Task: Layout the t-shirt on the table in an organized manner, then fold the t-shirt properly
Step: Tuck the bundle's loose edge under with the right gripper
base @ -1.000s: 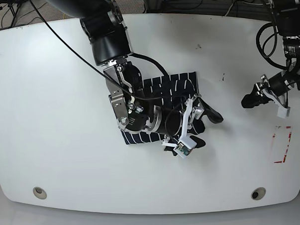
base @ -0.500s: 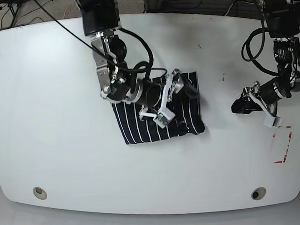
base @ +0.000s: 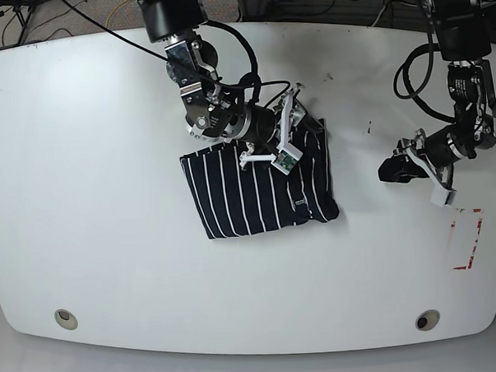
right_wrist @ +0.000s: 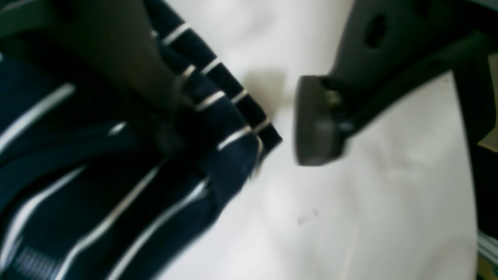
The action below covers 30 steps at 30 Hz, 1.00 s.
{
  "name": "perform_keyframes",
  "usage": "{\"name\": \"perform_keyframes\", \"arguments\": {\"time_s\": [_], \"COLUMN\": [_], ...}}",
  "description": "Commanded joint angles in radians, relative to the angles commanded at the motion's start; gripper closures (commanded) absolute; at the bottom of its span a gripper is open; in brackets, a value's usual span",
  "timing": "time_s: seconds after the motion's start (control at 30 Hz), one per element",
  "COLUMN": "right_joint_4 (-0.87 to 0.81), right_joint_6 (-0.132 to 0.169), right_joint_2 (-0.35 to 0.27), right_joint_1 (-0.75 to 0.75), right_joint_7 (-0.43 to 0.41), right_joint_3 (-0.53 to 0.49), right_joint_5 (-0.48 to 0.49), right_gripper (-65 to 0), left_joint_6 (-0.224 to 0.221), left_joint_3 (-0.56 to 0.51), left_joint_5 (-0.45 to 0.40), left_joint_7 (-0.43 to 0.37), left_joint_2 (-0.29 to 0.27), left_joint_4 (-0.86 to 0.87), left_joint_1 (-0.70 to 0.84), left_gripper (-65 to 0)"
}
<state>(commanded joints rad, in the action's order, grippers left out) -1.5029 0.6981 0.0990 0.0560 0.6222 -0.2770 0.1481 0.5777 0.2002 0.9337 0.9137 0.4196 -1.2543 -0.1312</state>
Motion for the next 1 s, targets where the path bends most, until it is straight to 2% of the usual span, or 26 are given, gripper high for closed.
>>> {"name": "perform_keyframes", "arguments": {"time_s": [0.17,0.37,0.4,0.53,0.77,1.0], "right_joint_4": [0.031,-0.009,-0.015,-0.08,-0.23,-0.278], "right_joint_6": [0.0,0.0,0.0,0.0,0.0,0.0], "right_joint_2": [0.0,0.0,0.0,0.003,0.009,0.008], "right_joint_1": [0.015,0.011,0.011,0.006,-0.028,-0.025], "right_joint_7": [-0.003,0.011,0.025,0.087,0.138,0.138], "right_joint_3": [-0.002,-0.005,-0.005,-0.005,-0.028,-0.018], "right_joint_5": [0.0,0.005,0.005,0.006,0.009,-0.002], "right_gripper": [-27.3,-6.0,-4.9,-5.1,-5.4,-5.5], "left_joint_6": [0.0,0.0,0.0,0.002,0.003,0.005], "left_joint_3": [0.0,0.003,0.003,0.003,0.003,0.0], "left_joint_5": [0.0,0.0,0.0,0.0,0.0,0.005], "left_joint_7": [0.0,0.0,0.0,0.0,0.002,0.005], "left_joint_2": [0.0,0.002,0.002,0.002,0.002,0.0], "left_joint_4": [0.0,0.0,0.0,0.0,-0.002,-0.043], "left_joint_1": [0.0,0.0,0.0,0.0,0.002,0.005], "left_gripper": [-22.1,-22.1,-22.1,-22.1,-22.1,-22.1]}}
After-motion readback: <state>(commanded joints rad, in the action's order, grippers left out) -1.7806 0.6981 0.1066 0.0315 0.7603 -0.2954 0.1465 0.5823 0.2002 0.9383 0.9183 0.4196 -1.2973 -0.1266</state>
